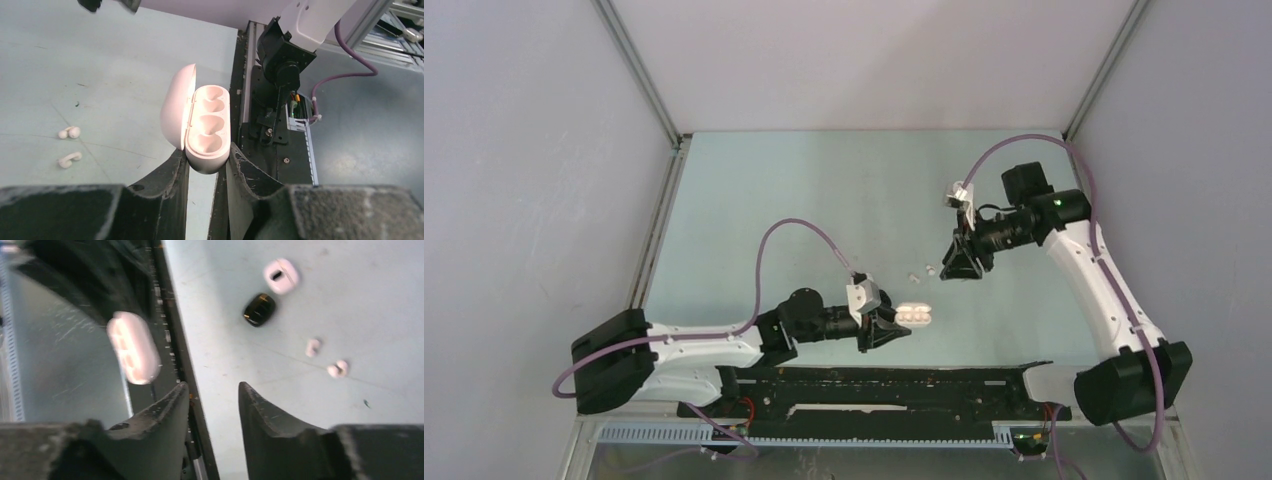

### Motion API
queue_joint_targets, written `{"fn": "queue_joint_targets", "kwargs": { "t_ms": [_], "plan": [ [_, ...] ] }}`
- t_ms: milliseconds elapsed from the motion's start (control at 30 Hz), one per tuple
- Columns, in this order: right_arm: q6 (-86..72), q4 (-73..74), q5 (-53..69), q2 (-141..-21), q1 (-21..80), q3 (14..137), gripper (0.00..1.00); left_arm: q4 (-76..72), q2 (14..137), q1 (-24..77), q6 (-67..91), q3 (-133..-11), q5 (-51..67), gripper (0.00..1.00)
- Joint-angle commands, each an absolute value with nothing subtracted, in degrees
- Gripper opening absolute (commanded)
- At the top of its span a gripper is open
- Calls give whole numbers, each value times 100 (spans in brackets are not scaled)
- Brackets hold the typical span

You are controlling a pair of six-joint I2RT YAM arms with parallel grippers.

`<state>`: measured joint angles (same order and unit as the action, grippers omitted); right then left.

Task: Insert the wireless bluetooth earbuds into the charging case
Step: Pick up the earbud from the center of the board.

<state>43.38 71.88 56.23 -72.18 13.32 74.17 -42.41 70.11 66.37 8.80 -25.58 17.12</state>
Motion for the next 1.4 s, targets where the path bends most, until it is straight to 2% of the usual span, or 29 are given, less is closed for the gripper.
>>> {"fn": "queue_joint_targets", "kwargs": {
  "t_ms": [0,133,300,700,1367],
  "plan": [
    [3226,5892,4433,-7735,1201,7165,40,-4302,6333,6653,1002,-2288,1134,0],
    [2212,5073,3486,-8366,1207,7040,37,-4016,5858,6645,982,-2091,789,0],
    [1699,4596,2870,-9296,1274,7084,33,-3918,5582,6645,993,-1955,631,0],
    [1242,4565,2432,-10886,1370,7806,31,-3780,5383,6645,888,-1852,549,0],
    [1191,4708,2138,-11463,1728,8044,32,-3743,5419,6645,940,-1849,539,0]
  ]
}}
